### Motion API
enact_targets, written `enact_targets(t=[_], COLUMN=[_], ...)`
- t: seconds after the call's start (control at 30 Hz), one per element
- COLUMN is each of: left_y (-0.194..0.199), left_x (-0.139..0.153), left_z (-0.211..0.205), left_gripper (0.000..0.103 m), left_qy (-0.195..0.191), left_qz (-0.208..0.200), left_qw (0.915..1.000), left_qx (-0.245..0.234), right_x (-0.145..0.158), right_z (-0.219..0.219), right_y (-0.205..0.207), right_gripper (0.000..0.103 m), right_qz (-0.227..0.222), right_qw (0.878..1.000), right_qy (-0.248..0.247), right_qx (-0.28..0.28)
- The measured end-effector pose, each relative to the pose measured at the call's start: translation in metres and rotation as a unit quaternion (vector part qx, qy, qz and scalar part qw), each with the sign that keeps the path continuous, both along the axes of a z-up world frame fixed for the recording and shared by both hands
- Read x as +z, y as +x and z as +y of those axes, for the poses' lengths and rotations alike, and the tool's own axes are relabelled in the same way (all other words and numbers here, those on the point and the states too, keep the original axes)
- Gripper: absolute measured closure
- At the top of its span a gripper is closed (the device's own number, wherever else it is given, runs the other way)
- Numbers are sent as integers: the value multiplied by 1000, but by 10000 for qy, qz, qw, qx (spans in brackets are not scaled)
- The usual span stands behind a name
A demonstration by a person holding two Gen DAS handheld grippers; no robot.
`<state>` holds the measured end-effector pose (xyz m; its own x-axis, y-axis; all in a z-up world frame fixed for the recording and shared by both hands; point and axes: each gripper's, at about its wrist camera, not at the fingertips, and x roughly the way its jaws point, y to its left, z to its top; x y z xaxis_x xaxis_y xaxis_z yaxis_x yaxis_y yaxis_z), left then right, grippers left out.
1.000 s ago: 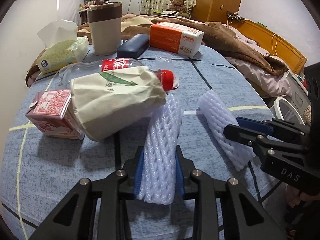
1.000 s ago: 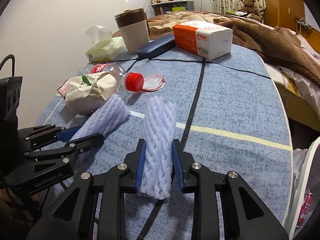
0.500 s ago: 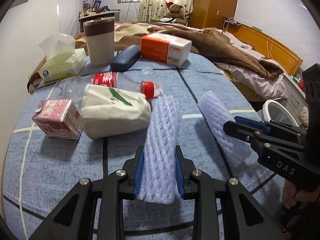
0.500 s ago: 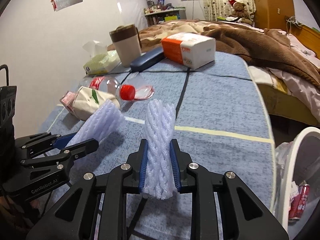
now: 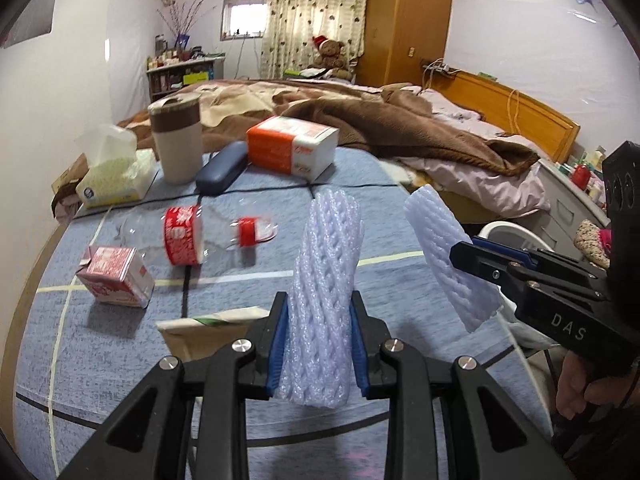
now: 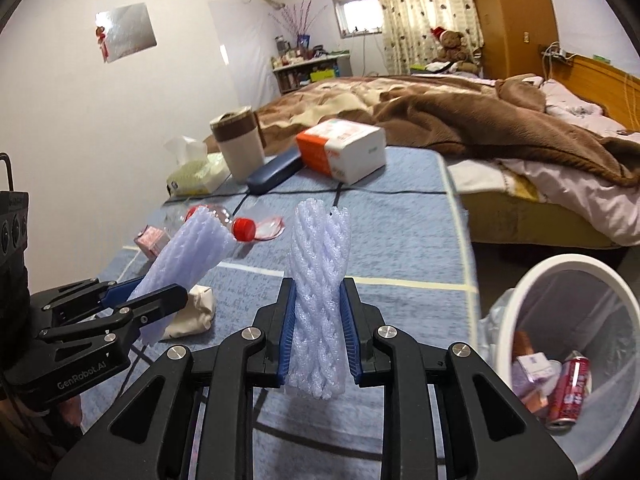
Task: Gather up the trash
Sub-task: 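Carry both foam nets over the white bin and open both tools to drop them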
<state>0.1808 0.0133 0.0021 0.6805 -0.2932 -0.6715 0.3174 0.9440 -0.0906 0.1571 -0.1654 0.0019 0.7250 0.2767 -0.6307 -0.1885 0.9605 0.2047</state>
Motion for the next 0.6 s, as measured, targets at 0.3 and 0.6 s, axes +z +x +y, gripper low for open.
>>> enact_targets(t=[0.3,0.6], left_y=[-18,-26], left_x=[20,29], left_z=[-27,-73], left_gripper=[73,73], left_qy=[-111,-203], left_qz=[-261,-370], left_qw=[9994,9971], left_qx=[-209,-629], right_x=[17,23], right_z=[-33,-80], right_y=[-26,-45], right_gripper=[80,80], right_qz=[-270,-431], right_qw=[9991,9953], right_qy=[12,-13], right_qx=[-333,-868])
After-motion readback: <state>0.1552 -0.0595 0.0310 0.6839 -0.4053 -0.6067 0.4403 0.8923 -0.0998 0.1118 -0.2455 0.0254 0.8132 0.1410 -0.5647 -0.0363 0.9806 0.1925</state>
